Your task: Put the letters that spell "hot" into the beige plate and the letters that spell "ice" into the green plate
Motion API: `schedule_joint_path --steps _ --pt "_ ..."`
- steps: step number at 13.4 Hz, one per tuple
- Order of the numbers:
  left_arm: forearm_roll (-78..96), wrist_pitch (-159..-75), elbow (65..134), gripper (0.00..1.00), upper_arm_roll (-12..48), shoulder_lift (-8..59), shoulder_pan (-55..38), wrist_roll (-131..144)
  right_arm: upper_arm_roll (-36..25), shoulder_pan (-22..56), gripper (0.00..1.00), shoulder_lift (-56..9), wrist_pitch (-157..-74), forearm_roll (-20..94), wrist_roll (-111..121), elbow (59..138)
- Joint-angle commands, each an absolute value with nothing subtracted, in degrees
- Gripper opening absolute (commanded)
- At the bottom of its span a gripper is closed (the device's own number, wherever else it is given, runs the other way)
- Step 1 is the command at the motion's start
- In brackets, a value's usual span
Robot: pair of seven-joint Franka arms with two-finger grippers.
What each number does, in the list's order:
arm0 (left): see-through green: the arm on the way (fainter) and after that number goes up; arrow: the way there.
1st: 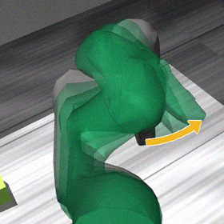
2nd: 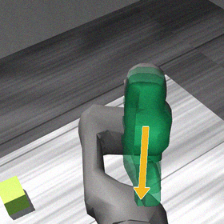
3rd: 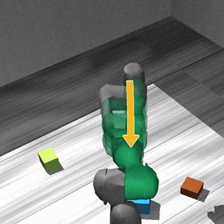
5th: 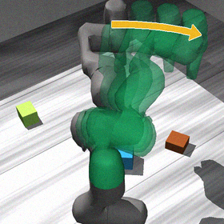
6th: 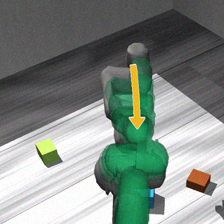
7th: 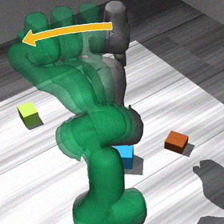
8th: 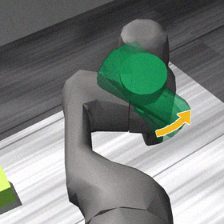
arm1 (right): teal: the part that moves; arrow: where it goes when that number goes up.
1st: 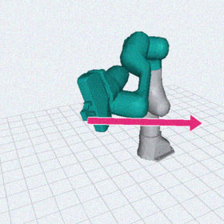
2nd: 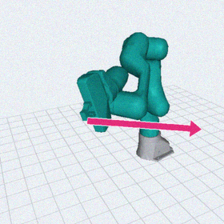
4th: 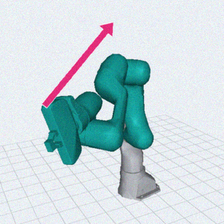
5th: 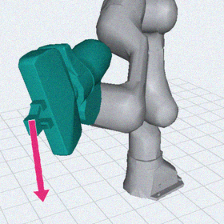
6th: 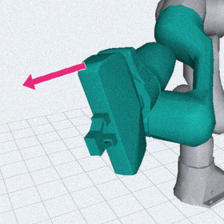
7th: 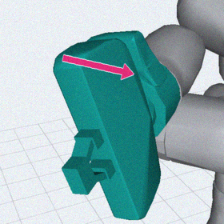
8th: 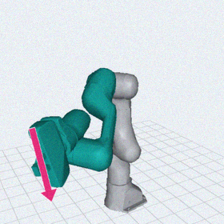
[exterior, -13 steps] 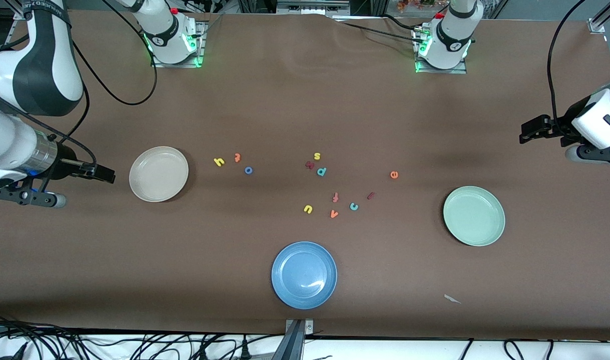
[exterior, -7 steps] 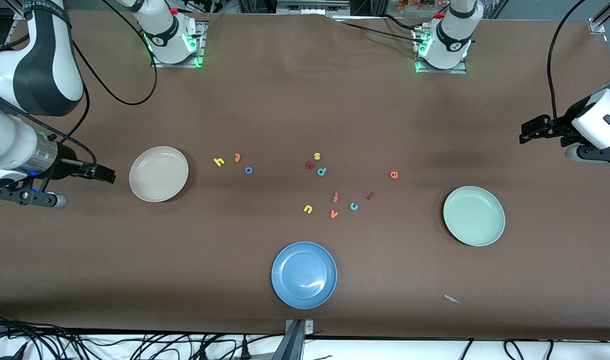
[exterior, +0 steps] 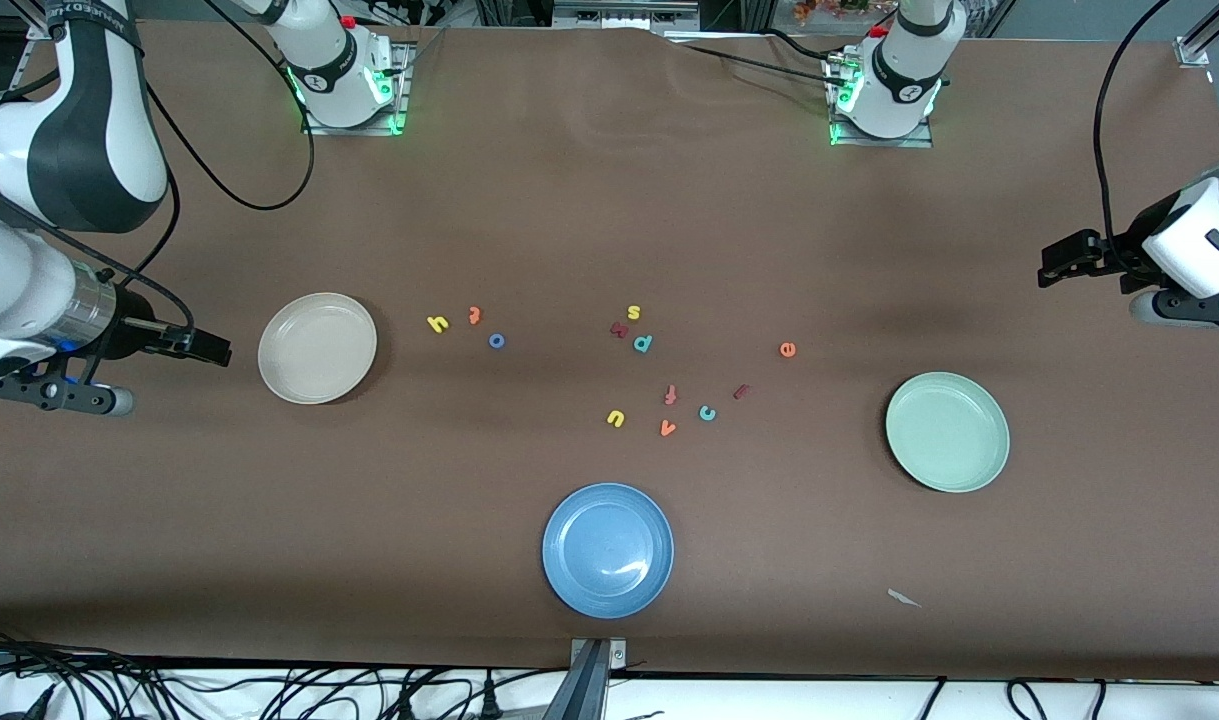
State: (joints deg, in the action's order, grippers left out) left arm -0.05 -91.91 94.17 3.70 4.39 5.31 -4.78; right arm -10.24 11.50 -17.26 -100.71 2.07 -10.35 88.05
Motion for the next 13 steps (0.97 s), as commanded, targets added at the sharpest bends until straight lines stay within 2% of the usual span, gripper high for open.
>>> schedule_joint_path --steps 1,13 --pt "0.3 -91.9 93.5 1.00 3.7 4.7 5.4 -5.1 -10.2 11.7 1.00 -16.2 -101.3 2.3 -10.5 89.5" --pt "0.3 -91.9 93.4 1.00 3.7 4.7 5.4 -5.1 -10.2 11.7 1.00 -16.1 -101.3 2.1 -10.5 89.5"
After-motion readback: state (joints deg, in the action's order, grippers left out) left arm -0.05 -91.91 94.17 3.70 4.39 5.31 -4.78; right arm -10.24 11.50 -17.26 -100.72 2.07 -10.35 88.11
